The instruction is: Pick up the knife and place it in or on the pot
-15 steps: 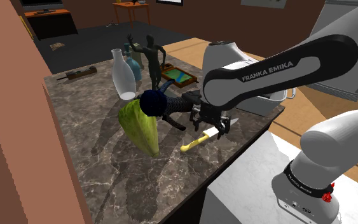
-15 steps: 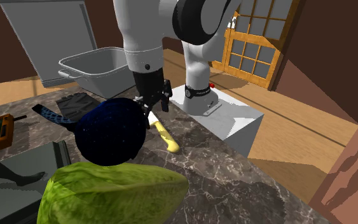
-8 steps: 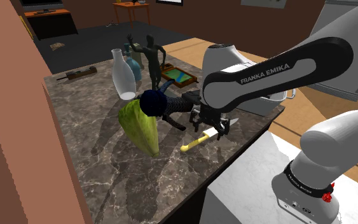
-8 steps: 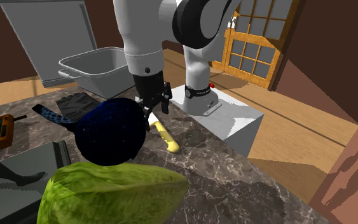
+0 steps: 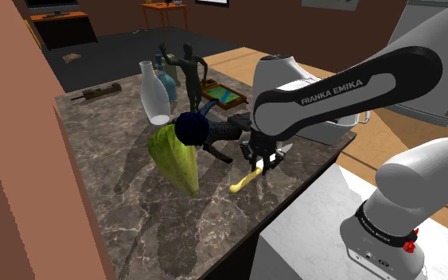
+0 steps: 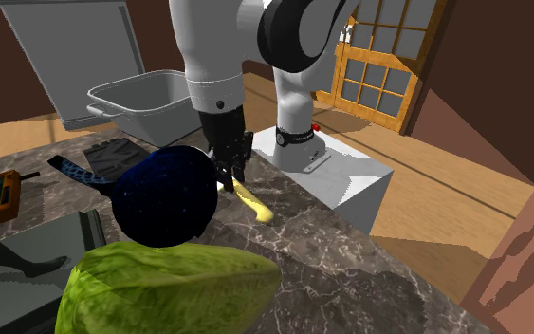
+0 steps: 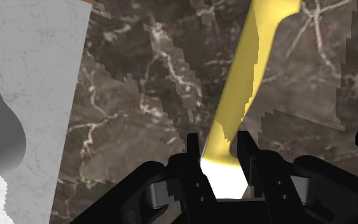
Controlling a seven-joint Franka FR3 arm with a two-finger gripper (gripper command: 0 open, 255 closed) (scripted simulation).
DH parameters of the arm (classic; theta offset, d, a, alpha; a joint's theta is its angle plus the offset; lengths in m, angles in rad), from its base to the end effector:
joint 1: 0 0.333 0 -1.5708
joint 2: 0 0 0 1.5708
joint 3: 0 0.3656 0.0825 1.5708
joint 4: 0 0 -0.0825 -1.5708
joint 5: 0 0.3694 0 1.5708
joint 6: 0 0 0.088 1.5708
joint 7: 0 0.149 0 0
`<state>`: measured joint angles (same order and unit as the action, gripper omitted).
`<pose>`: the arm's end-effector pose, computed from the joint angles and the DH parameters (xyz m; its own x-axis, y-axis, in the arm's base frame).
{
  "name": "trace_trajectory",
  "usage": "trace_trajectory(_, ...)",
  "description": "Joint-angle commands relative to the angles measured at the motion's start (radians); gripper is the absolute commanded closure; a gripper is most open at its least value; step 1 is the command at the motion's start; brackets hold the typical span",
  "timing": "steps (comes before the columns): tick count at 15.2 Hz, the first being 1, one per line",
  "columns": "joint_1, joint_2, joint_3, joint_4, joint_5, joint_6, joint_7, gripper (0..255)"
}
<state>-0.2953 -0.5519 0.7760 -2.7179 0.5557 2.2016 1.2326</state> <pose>0.2929 0.1735 0.3499 0.3684 -0.9275 -0.0636 -0.9286 -0.3704 0.0222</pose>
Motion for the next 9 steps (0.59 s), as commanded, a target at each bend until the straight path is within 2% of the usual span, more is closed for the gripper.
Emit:
trace_trajectory(1,0.0,0.0,0.0,-0.001,0.0,0.0,0.0,255)
trace_trajectory(3,-0.001,0.0,0.0,-0.001,0.0,0.0,0.0,255)
trace_trajectory(9,0.01,-0.064,-0.048,0.041,-0.02,-0.106,0.003,255)
